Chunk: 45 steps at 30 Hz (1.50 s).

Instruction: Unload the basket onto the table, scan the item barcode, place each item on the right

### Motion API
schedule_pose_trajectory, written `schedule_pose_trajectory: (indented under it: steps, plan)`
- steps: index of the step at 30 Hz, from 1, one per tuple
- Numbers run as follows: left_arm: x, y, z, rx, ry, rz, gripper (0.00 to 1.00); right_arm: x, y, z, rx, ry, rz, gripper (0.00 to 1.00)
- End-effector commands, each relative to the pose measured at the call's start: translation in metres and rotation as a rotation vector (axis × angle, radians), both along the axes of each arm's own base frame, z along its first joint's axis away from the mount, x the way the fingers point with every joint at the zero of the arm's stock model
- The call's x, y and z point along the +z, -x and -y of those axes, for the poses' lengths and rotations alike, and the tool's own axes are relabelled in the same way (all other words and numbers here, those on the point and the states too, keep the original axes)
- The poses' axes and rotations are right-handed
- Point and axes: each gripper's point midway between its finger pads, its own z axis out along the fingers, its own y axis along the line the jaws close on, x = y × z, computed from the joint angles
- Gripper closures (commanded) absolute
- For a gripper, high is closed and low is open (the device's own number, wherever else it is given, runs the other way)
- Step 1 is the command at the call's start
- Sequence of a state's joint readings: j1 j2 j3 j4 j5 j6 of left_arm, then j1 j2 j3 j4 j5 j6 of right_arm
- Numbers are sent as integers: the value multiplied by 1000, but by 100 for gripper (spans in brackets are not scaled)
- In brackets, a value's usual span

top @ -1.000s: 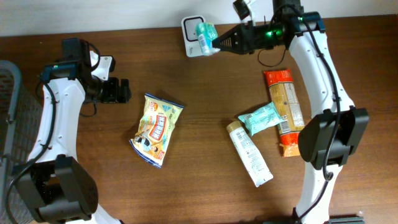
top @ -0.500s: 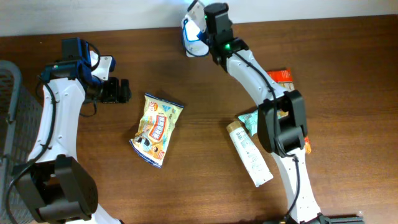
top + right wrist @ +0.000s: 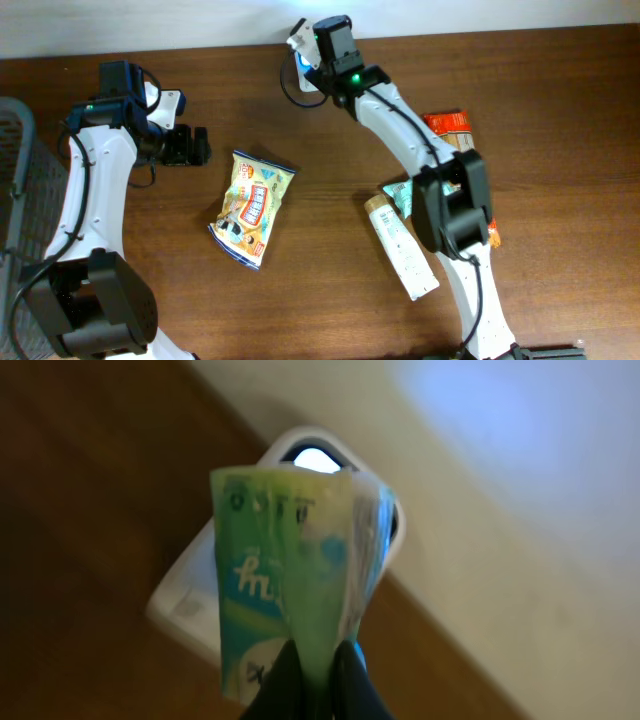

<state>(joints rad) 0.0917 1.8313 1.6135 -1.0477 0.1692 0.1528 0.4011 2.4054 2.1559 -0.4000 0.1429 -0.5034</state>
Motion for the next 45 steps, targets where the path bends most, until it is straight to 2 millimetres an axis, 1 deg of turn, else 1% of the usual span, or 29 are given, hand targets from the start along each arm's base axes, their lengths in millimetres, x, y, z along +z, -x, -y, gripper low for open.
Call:
schedule_pose_trajectory:
  steps: [1,3,4,6,8,10,11,12,13,14,15,17,18,19,20,22,24,25,28,30,31,33,34,36,39,40,42,44,45]
  plan:
    - [0,-1,2,5,10,0,1,109,57,-6,-29,-314,-88,96]
    - [0,-1,2,5,10,0,1,100,127,-2,-108,-429,-412,96]
    - [0,-1,2,5,10,0,1,88,147,4,-141,-412,-508,96]
    - [0,-1,2,5,10,0,1,34,201,26,-249,-276,-789,96]
    - [0,-1,2,4,10,0,1,-10,222,44,-313,-203,-920,96]
    - [0,-1,2,4,10,0,1,-44,227,55,-359,-195,-966,96]
    - [0,-1,2,5,10,0,1,-79,227,64,-395,-206,-975,96]
    - [0,-1,2,5,10,0,1,-98,228,68,-402,-210,-974,95]
    - [0,-1,2,5,10,0,1,-106,229,73,-413,-214,-977,87]
    - [0,-1,2,5,10,0,1,-109,231,78,-424,-223,-992,75]
    - [0,-1,2,4,10,0,1,-102,234,71,-400,-282,-1034,58]
    - [0,-1,2,5,10,0,1,-76,239,54,-314,-398,-1117,41]
    - [0,-1,2,4,10,0,1,-55,244,39,-253,-474,-1169,35]
    - [0,-1,2,5,10,0,1,-46,248,26,-214,-519,-1199,32]
    - [0,-1,2,5,10,0,1,-38,259,2,-165,-590,-1263,25]
    - [0,-1,2,5,10,0,1,-46,273,-26,-194,-596,-1304,23]
    - [0,-1,2,5,10,0,1,-67,287,-69,-261,-639,-1323,23]
    - [0,-1,2,5,10,1,1,-86,299,-97,-302,-672,-1325,26]
    - [0,-1,2,4,10,0,1,-129,323,-123,-392,-720,-1305,38]
    - [0,-1,2,4,10,0,1,-141,323,-134,-340,-778,-1255,48]
    - [0,-1,2,4,10,0,1,-142,318,-136,-339,-782,-1211,55]
    - [0,-1,2,4,10,0,1,-145,306,-133,-359,-780,-1141,87]
    - [0,-1,2,4,10,0,1,-145,304,-131,-352,-776,-1132,96]
    - [0,-1,2,4,10,0,1,-140,294,-121,-319,-780,-1118,96]
    - [0,-1,2,5,10,1,1,-101,271,-87,-216,-690,-997,96]
    - [0,-1,2,4,10,0,1,-73,264,-62,-185,-521,-884,96]
    - [0,-1,2,4,10,0,1,-50,256,-35,-206,-282,-750,96]
    - [0,-1,2,4,10,0,1,-23,247,2,-274,91,-516,96]
    - [0,-1,2,4,10,0,1,-18,249,10,-302,194,-446,96]
